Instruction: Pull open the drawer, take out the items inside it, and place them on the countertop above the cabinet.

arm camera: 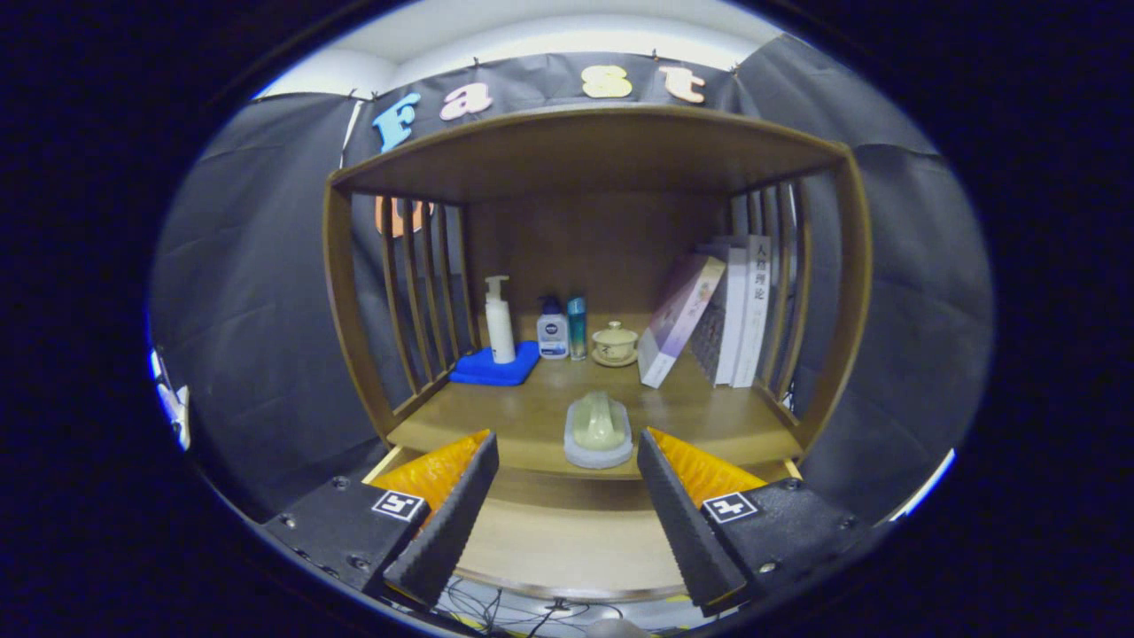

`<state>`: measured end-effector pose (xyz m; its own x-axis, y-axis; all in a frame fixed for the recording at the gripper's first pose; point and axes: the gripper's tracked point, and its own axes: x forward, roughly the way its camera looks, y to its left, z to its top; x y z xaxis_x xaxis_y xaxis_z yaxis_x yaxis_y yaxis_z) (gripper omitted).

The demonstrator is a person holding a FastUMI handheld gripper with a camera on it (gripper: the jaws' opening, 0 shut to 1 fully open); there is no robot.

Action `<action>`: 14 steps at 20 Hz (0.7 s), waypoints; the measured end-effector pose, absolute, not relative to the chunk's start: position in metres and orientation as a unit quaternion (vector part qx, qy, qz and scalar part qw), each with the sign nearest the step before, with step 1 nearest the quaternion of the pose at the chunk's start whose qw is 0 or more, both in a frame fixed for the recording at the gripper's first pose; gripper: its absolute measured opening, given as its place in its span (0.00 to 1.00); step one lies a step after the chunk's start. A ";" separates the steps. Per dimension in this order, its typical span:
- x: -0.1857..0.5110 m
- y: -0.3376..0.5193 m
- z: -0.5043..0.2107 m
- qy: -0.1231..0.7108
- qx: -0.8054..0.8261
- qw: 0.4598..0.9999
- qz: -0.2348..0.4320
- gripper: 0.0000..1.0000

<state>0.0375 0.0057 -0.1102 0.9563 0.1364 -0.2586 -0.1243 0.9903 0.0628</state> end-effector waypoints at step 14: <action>-0.075 -0.016 -0.233 0.055 -0.002 0.998 -0.018 0.99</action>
<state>-0.0752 -0.0158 -0.2327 0.9933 -0.0368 -0.1095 0.0364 0.9993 -0.0056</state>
